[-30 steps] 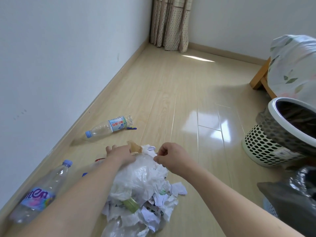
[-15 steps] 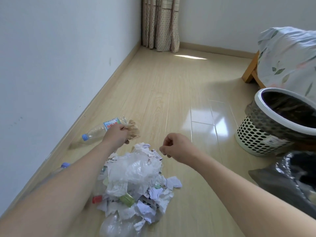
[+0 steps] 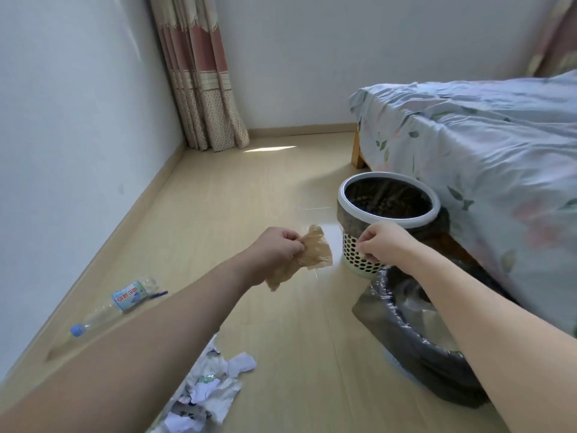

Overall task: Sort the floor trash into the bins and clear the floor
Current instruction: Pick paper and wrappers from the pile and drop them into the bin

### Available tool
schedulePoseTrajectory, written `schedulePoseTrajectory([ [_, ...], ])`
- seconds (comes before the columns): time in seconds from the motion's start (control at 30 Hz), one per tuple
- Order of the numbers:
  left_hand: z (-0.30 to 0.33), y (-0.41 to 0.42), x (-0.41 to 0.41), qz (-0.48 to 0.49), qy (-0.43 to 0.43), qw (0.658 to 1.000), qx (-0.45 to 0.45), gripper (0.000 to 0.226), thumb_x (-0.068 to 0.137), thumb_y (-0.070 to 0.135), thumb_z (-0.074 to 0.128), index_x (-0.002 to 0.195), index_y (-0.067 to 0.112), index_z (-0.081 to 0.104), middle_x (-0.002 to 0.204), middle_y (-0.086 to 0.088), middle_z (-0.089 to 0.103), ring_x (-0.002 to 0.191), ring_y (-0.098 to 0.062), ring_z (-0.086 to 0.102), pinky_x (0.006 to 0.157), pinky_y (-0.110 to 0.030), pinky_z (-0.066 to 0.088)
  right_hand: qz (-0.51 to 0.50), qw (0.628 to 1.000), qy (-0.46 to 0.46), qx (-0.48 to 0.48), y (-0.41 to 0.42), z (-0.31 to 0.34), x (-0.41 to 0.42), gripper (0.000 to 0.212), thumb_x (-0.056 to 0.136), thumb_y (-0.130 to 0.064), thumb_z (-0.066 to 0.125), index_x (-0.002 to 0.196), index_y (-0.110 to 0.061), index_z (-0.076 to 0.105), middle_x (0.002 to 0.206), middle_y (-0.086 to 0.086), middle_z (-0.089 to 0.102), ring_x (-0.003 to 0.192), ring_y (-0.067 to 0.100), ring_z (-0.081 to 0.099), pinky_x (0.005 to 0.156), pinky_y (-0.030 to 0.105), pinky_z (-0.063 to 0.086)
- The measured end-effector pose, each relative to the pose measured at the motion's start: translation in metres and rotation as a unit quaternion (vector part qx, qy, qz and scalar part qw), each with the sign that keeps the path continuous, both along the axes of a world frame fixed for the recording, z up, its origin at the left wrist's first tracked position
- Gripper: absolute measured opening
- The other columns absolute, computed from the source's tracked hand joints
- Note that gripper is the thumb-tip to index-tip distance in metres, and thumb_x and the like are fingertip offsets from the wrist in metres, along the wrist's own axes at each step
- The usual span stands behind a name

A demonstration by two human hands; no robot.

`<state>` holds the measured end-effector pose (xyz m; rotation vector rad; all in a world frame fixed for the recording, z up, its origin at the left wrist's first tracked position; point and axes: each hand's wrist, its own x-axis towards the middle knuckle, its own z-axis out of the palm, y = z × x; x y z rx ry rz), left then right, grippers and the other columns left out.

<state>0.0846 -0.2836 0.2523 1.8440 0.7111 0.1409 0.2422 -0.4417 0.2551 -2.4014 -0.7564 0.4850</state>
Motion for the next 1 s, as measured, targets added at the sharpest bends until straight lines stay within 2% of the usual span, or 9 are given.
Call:
schedulePoseTrajectory([
  [0.13,-0.012,-0.065,0.069,-0.046,0.048,0.997,0.030,0.019,0.085,0.005,0.050,0.080,0.011,0.067,0.068,-0.009,0.059,0.056,-0.024,0.053,0.046,-0.022,0.041,-0.069,0.994,0.018,-0.081,-0.057,-0.018,0.040,0.011,0.087,-0.010,0.062,0.090,-0.006,0.072,0.083,0.012,0.071,0.073,0.024,0.068,0.064,0.032,0.056],
  [0.23,-0.038,-0.107,0.111,-0.075,0.073,0.993,0.049,0.018,0.082,0.006,0.049,0.081,0.010,0.067,0.073,-0.012,0.055,0.062,-0.024,0.053,0.051,-0.028,0.044,-0.112,0.987,0.007,-0.119,-0.086,-0.033,0.055,0.017,0.085,-0.007,0.059,0.100,-0.005,0.067,0.086,0.010,0.066,0.075,0.026,0.065,0.055,0.028,0.052],
  [0.3,-0.059,-0.132,0.134,-0.102,0.094,0.989,0.052,0.017,0.084,0.009,0.053,0.085,0.008,0.070,0.079,-0.012,0.059,0.068,-0.024,0.056,0.058,-0.031,0.048,-0.135,0.981,0.008,-0.137,-0.098,-0.044,0.065,0.023,0.086,-0.007,0.056,0.107,-0.004,0.063,0.096,0.013,0.067,0.086,0.028,0.066,0.068,0.032,0.057],
  [0.37,-0.074,-0.148,0.149,-0.118,0.095,0.988,0.026,0.014,0.088,0.012,0.059,0.095,0.007,0.070,0.093,-0.014,0.066,0.079,-0.024,0.063,0.065,-0.034,0.054,-0.165,0.975,0.008,-0.149,-0.105,-0.052,0.074,0.029,0.087,-0.009,0.055,0.115,-0.004,0.061,0.108,0.014,0.065,0.097,0.030,0.065,0.084,0.037,0.056],
  [0.5,-0.082,-0.150,0.161,-0.084,0.053,0.994,-0.048,0.031,0.094,0.009,0.051,0.125,0.010,0.052,0.100,-0.009,0.061,0.086,-0.022,0.066,0.067,-0.028,0.056,-0.201,0.965,-0.021,-0.165,-0.111,-0.057,0.086,0.027,0.089,-0.013,0.056,0.115,-0.007,0.061,0.107,0.012,0.065,0.093,0.028,0.064,0.083,0.039,0.056],
  [0.67,-0.078,-0.103,0.134,-0.069,0.057,0.996,0.013,0.022,0.091,0.006,0.047,0.107,0.010,0.062,0.101,-0.011,0.064,0.086,-0.022,0.065,0.069,-0.031,0.054,-0.105,0.986,-0.029,-0.126,-0.079,-0.061,0.078,0.024,0.090,-0.011,0.051,0.112,-0.007,0.059,0.105,0.012,0.064,0.088,0.027,0.061,0.078,0.032,0.053],
  [0.8,-0.085,-0.038,0.071,-0.025,0.096,0.994,0.052,0.020,0.092,0.009,0.046,0.101,0.013,0.062,0.094,-0.007,0.062,0.078,-0.018,0.062,0.067,-0.030,0.050,0.037,0.994,-0.032,-0.096,-0.016,-0.078,0.039,0.017,0.085,-0.011,0.044,0.089,-0.009,0.061,0.093,0.010,0.063,0.083,0.026,0.061,0.070,0.031,0.051],
  [0.9,-0.105,0.007,0.009,-0.005,0.162,0.983,0.088,0.019,0.090,0.008,0.046,0.099,0.013,0.063,0.086,-0.005,0.061,0.075,-0.019,0.060,0.065,-0.026,0.045,0.131,0.982,-0.064,-0.120,0.036,-0.095,-0.006,0.028,0.086,-0.011,0.042,0.105,-0.010,0.063,0.106,0.009,0.064,0.096,0.028,0.061,0.080,0.034,0.053],
  [1.0,-0.133,0.040,-0.050,-0.005,0.243,0.962,0.120,0.020,0.089,0.010,0.047,0.099,0.016,0.063,0.091,-0.002,0.064,0.079,-0.019,0.062,0.058,-0.021,0.042,0.215,0.964,-0.052,-0.147,0.077,-0.123,-0.054,0.031,0.089,-0.011,0.043,0.114,-0.010,0.061,0.116,0.010,0.062,0.103,0.029,0.060,0.084,0.033,0.051],
])
